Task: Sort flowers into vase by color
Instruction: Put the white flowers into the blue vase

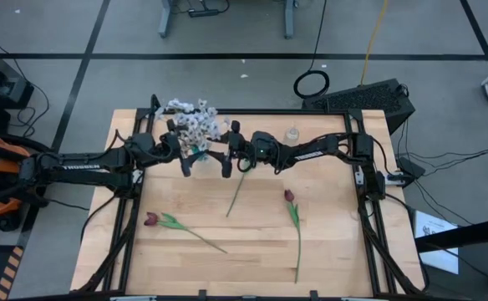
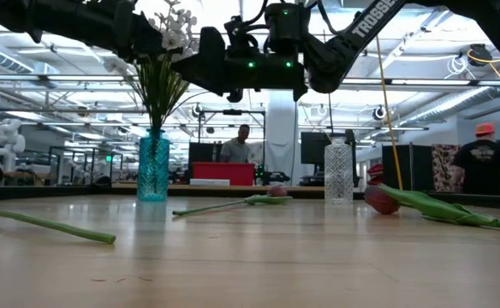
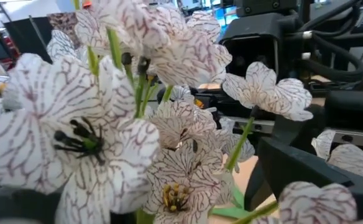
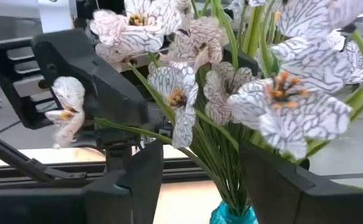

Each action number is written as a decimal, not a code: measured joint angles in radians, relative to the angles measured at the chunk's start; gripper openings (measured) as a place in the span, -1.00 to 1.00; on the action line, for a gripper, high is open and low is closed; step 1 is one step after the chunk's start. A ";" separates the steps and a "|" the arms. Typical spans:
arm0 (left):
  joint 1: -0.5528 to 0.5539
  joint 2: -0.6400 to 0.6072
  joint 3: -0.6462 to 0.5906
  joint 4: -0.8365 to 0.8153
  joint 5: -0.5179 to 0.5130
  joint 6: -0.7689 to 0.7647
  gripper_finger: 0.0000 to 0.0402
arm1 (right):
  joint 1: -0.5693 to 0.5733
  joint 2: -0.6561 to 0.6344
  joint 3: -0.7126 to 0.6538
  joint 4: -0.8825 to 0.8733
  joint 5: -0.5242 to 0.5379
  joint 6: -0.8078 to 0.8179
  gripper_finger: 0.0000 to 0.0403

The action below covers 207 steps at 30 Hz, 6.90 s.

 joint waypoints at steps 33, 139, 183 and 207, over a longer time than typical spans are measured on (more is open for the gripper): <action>-0.058 -0.066 -0.001 -0.086 -0.069 0.002 0.66 | -0.002 0.000 -0.001 -0.044 0.006 -0.031 -0.31; -0.137 -0.241 -0.001 -0.242 -0.196 0.048 0.44 | -0.021 0.471 0.585 -0.239 -0.029 0.053 0.66; -0.137 -0.241 -0.001 -0.213 -0.194 0.028 0.43 | -0.061 0.475 0.685 -0.471 -0.031 0.051 -0.29; -0.126 -0.193 -0.001 -0.167 -0.110 -0.001 0.43 | -0.105 0.400 0.678 -0.701 0.005 0.004 -0.30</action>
